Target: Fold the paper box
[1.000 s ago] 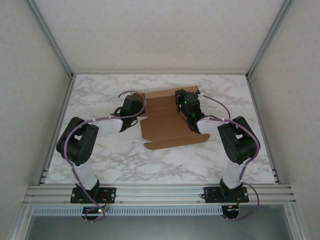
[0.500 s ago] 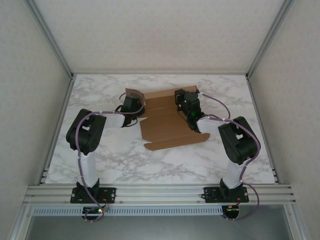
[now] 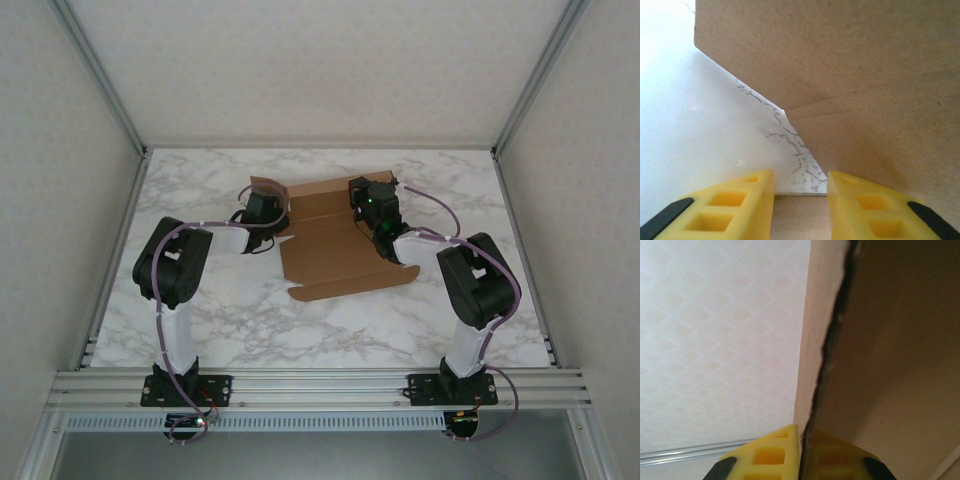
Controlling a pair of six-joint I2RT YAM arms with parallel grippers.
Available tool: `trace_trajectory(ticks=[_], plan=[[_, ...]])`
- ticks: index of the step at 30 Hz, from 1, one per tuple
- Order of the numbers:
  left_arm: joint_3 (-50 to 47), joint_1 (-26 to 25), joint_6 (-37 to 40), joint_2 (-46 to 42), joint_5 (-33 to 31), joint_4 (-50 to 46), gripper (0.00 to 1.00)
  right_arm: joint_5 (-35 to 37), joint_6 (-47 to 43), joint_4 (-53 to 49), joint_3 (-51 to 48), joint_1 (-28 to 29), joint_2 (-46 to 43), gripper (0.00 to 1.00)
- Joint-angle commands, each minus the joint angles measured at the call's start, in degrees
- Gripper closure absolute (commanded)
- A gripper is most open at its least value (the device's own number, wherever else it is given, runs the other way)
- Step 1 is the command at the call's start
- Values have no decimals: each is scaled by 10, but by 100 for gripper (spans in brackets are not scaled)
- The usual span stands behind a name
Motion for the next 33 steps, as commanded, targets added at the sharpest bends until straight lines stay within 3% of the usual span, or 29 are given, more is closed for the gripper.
trace_trajectory(ticks=[1,13,24,33], plan=[[1,10,-2,-16,-5,-48,65,-18,-25,-42,2,11,6,100],[-8,18,0,-30,6,-60,65,-14,-23,-38,3,13,10,100],[-26,5,-55,-33,119,-8,64,-17,-11,-31,13,16,23,100],[-28,4,-77,-74,160,21,64,-15,-10,-33,14,17,22,100]])
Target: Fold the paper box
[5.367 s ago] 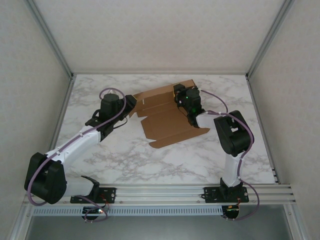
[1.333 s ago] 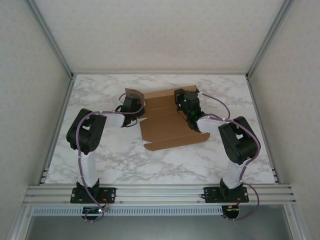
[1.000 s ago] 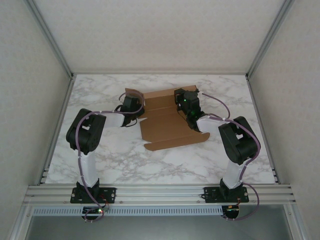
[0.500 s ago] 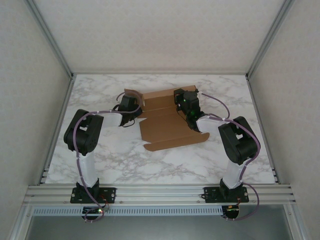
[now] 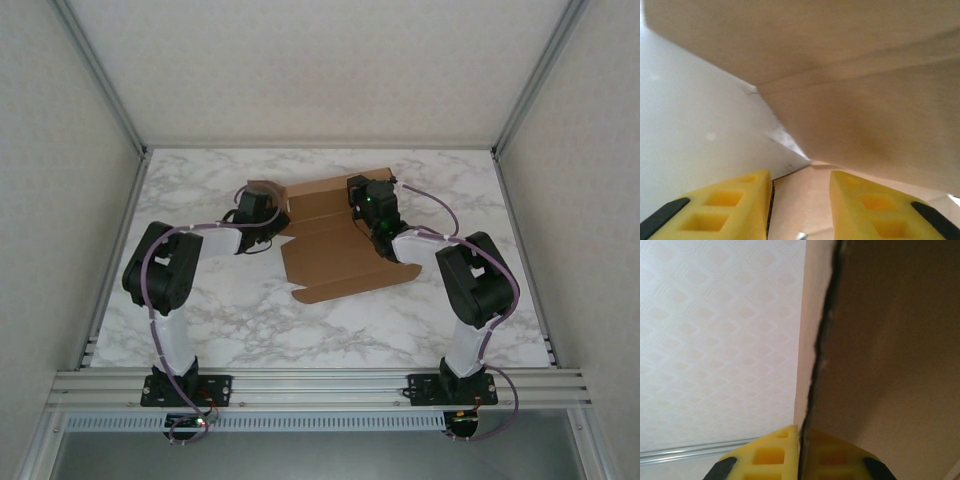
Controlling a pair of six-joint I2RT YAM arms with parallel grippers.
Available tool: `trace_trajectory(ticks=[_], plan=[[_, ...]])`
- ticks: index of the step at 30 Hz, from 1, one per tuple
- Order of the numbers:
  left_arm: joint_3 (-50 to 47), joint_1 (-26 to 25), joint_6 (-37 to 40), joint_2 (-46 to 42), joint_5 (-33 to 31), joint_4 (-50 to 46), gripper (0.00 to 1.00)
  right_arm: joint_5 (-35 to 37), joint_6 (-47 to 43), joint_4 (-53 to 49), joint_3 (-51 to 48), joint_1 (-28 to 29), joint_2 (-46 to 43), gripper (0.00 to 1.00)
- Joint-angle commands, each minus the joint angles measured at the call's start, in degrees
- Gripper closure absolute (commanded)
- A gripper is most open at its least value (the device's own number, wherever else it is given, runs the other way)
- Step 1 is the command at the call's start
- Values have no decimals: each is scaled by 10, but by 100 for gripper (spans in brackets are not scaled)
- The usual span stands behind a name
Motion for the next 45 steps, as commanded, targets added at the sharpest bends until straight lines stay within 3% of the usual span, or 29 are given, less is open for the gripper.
trace_trajectory(ticks=[1,11,24,34,45], plan=[[-3,-10,-27,-26,62,34,64,-16,-10,-34,4,15,17,100],[17,-22,-34,14,83,47,64,-17,-5,-37,6,18,19,100],[58,-39,-11,73,55,8,64,-14,-12,-49,0,18,9,100],[1,-18,57,-73,-1,-52,63,10,-24,-86,-7,-3,-21,100],[-53,-18,117,-214,-66,-124,65,-10,-22,-57,-24,-8,-10,100]])
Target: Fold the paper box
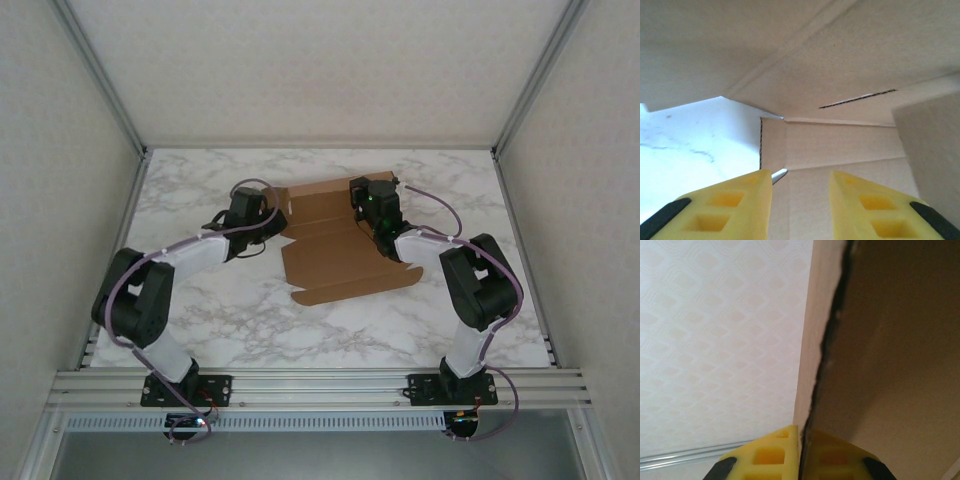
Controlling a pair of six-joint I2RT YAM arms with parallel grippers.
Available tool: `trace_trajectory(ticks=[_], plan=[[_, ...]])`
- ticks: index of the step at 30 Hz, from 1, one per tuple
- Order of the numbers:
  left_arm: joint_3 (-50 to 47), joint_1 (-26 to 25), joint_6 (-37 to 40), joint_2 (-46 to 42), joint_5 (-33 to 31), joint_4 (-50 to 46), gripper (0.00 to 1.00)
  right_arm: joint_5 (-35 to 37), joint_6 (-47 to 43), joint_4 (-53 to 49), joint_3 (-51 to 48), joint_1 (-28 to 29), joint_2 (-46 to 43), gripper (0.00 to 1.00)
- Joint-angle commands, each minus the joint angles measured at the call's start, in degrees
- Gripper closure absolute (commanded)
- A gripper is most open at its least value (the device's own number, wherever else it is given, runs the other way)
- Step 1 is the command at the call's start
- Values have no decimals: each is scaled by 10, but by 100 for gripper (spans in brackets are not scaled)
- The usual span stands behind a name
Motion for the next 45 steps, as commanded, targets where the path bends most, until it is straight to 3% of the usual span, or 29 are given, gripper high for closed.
trace_trajectory(ticks=[1,10,16,19,23,29,36,45], plan=[[-7,2,42,-72,-42,-23,65,-15,-25,-16,-23,-2,7,100],[50,30,96,-150,-125,-78,68,-47,-56,-2,-32,-6,13,100],[59,125,78,-89,-184,-70,67,-60,-63,-3,-29,-8,11,100],[71,133,101,-25,-181,-48,68,-64,-63,-4,-23,-9,15,100],[52,127,142,14,-94,7,69,-68,-63,-8,-15,-9,17,100],[10,90,211,-1,-52,46,70,-74,-59,-6,-8,-9,23,100],[2,28,259,-21,-54,43,71,-77,-54,-6,-1,-9,28,100],[-15,-1,257,-42,-29,64,67,-78,-58,-15,5,-8,24,100]])
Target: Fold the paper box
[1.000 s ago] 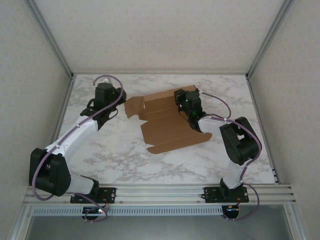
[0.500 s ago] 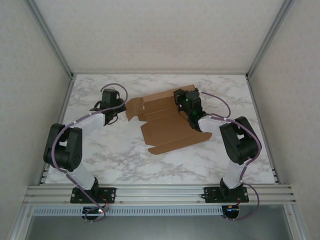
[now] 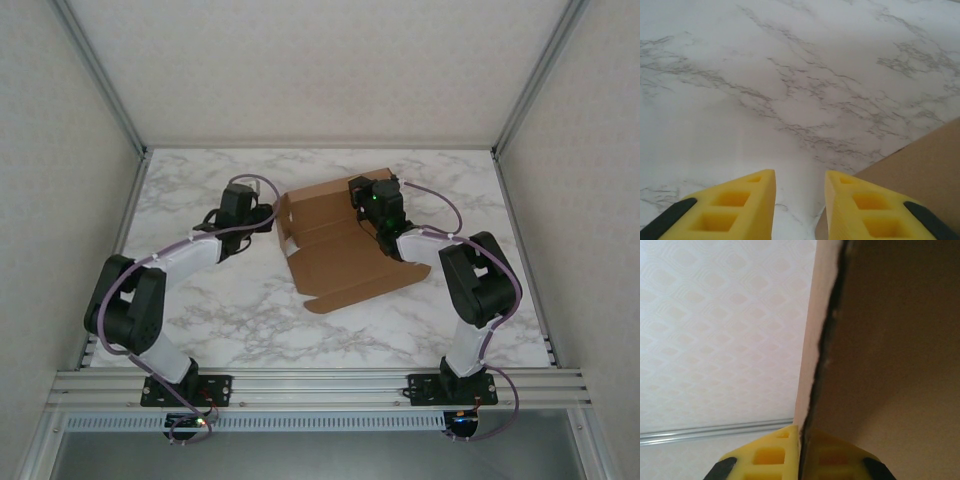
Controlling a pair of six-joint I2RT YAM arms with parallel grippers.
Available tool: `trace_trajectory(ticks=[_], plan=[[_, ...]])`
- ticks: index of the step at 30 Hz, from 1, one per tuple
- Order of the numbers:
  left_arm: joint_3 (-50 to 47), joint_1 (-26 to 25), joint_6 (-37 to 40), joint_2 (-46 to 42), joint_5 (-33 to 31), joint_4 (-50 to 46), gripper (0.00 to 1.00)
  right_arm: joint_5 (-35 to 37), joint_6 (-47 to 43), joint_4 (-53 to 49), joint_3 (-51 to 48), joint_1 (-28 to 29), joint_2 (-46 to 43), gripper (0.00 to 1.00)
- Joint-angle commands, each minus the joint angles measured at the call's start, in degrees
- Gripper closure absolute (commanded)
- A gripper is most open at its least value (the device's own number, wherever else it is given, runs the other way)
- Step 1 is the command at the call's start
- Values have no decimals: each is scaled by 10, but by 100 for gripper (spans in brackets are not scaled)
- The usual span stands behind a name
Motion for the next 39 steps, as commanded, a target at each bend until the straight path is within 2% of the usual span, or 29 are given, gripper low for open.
trace_trajectory(ticks=[1,13,22,29,39], plan=[[-10,-20,8,-27,35,28,67,-18,-26,-38,8,7,14,100],[-16,-24,-9,-21,36,58,63,-45,-24,-14,13,6,42,100],[-51,-66,-9,-38,13,76,58,-42,-20,-3,2,6,43,100],[-75,-85,-14,-61,1,90,56,-33,-15,17,-14,6,36,100],[-94,-102,-25,-50,-10,123,49,-41,-15,35,-30,6,32,100]])
